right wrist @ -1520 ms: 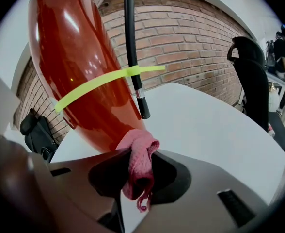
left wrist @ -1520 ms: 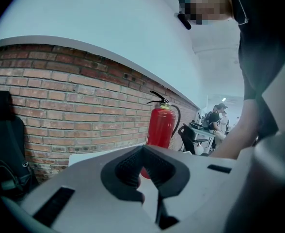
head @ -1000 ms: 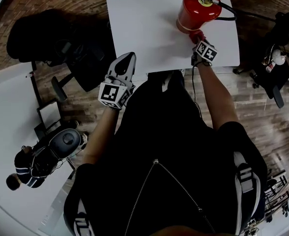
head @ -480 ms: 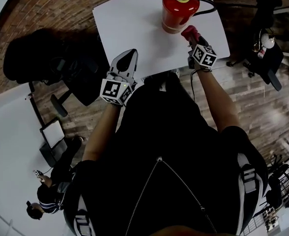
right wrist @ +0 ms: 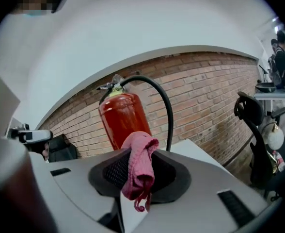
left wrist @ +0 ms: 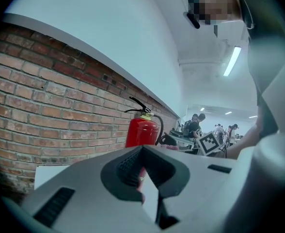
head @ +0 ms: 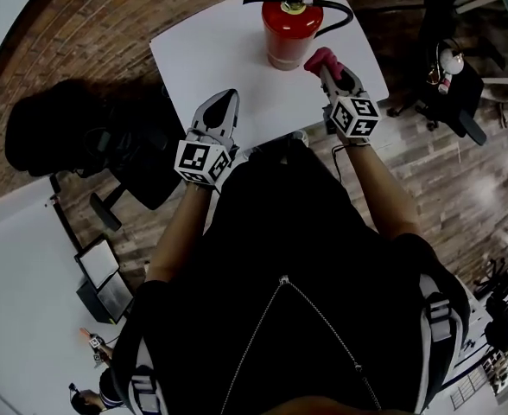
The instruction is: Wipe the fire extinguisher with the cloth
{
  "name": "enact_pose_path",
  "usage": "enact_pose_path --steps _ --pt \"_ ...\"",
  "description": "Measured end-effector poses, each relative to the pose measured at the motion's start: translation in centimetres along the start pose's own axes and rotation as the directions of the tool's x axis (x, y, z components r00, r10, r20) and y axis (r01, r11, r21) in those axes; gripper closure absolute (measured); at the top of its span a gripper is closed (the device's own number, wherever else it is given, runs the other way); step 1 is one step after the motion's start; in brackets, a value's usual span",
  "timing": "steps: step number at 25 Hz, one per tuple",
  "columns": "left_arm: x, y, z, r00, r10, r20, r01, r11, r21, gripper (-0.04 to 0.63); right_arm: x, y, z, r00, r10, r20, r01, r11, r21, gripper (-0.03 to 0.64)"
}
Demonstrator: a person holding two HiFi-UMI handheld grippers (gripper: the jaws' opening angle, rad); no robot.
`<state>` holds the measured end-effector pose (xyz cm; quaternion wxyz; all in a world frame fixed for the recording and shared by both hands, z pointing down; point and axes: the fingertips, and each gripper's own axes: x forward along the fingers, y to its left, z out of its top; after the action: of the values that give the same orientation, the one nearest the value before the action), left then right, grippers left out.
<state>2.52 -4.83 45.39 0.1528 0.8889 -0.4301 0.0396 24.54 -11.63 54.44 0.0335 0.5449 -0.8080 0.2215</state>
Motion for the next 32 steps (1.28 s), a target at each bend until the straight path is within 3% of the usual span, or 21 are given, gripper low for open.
enact_pose_path --steps 5,15,20,32 --pt "0.7 -0.4 0.7 0.999 -0.026 0.023 0.026 1.000 0.005 0.578 -1.4 3.1 4.1 0.997 0.026 0.069 -0.015 0.988 -0.153 0.514" --pt "0.2 0.3 0.5 1.000 -0.020 0.022 0.021 1.000 -0.014 0.578 -2.0 7.8 8.3 0.989 0.043 0.144 0.016 0.922 -0.388 0.514" --pt "-0.5 1.1 0.5 1.000 -0.003 0.025 0.004 1.000 -0.022 0.578 -0.9 8.8 8.9 0.989 0.041 0.143 0.025 0.900 -0.434 0.514" --pt "-2.0 2.6 -0.1 0.999 0.040 0.020 -0.039 0.999 -0.038 0.578 1.0 9.0 7.4 0.995 0.027 0.097 0.021 0.886 -0.463 0.514"
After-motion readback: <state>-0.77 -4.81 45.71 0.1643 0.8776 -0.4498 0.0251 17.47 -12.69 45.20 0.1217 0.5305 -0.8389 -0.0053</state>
